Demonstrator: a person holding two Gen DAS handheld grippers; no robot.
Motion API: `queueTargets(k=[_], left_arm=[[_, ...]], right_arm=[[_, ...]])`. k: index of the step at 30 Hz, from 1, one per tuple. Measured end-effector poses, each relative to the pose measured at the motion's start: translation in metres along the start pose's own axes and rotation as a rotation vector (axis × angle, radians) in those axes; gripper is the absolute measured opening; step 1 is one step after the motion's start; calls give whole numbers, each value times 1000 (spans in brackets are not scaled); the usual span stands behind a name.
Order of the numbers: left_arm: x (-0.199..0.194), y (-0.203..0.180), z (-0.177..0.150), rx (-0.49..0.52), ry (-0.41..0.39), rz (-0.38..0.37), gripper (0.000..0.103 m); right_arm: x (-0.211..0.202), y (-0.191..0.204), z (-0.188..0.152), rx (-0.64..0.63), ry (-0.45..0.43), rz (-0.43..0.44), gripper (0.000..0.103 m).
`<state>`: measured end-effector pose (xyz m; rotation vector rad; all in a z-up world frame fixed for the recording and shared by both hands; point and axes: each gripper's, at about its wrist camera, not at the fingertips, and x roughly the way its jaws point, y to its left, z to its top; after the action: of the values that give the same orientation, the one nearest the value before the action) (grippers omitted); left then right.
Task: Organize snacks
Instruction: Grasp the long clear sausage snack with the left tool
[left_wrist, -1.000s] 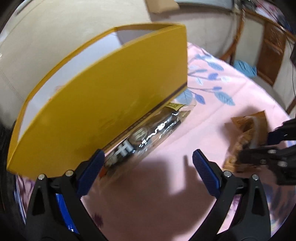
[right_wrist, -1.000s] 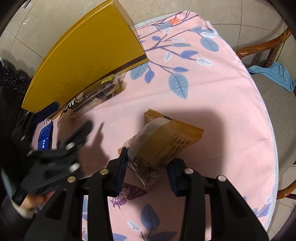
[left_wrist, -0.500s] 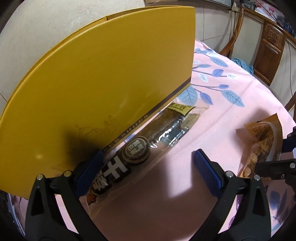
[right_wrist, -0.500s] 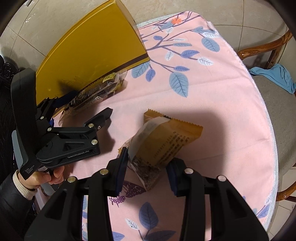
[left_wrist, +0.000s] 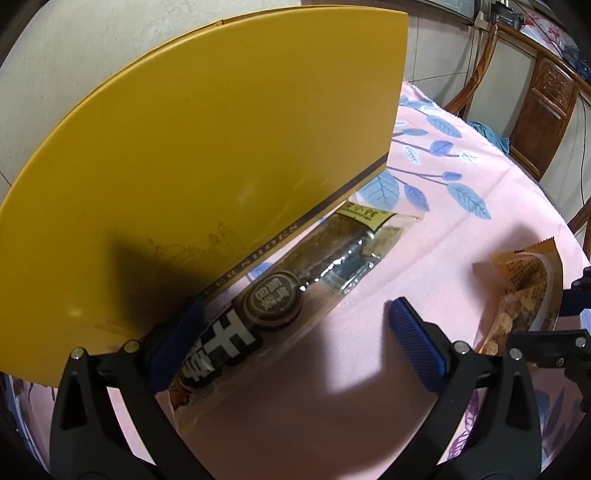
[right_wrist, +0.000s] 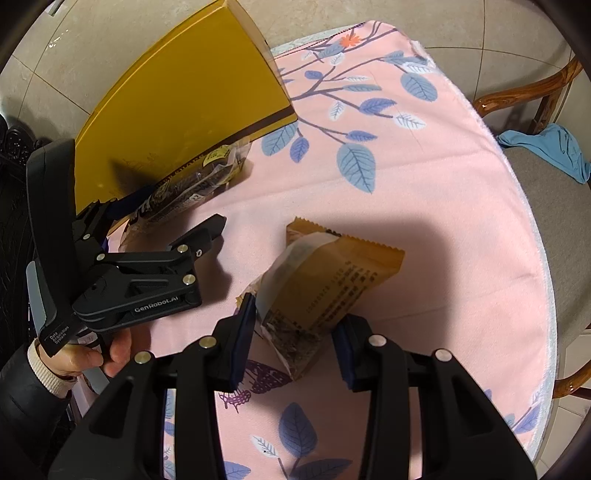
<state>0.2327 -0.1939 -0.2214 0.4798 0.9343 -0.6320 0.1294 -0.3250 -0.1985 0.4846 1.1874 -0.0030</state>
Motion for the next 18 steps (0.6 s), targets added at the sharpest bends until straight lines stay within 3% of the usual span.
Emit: queueTargets(k=[11,14,16,18], left_arm=[[1,6,1,-17,17,-22,97],[-8,0,-4,-3,-1,-21,79],[-15,-5,-8,2,-7,-20,55],[-19,-7,-11,-6,-8,-11,50]], right_arm=[[0,-4,2,15,10,15,41],[-1,-4,2,13,9,19,41],[-1,-4,2,8,8,18,40],[-1,-4,1,8,4,22,40]])
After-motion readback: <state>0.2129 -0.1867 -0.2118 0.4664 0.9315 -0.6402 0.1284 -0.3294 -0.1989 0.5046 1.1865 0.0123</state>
